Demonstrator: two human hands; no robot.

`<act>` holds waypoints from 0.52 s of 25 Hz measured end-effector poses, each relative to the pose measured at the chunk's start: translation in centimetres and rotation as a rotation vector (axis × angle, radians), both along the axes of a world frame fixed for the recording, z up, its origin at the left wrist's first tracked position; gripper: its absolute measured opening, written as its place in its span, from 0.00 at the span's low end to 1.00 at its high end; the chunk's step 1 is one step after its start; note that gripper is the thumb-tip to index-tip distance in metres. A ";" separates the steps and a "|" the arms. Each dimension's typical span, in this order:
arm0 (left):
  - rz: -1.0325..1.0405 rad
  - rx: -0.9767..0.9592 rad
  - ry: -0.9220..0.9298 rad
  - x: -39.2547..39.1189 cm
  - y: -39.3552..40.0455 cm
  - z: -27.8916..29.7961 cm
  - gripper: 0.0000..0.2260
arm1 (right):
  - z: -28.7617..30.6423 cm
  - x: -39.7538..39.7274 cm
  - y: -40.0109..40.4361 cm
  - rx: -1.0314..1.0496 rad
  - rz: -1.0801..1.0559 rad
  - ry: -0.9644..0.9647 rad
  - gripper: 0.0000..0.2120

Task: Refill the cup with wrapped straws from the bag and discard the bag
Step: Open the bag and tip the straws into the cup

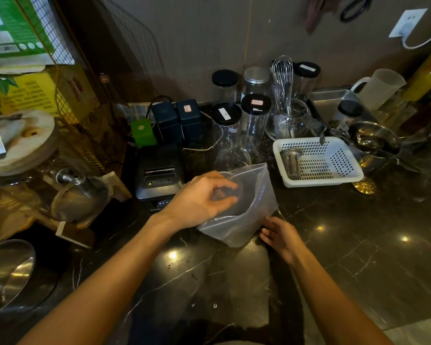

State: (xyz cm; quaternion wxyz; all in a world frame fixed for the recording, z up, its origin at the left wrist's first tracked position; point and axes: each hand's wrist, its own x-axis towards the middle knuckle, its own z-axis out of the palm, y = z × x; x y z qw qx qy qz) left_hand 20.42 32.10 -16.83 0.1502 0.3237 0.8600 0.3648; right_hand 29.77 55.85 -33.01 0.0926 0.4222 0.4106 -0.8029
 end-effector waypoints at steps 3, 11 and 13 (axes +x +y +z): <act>0.012 0.014 -0.054 0.4 -0.1 0.4 0.28 | -0.1 -0.3 -0.3 -0.032 -0.011 0.026 0.12; 0.098 0.062 -0.092 -0.3 0.0 0.3 0.38 | 4.4 0.8 3.4 0.299 0.064 0.113 0.12; 0.170 0.070 -0.050 -1.1 0.3 0.8 0.39 | 6.6 0.5 4.9 0.395 0.033 0.169 0.10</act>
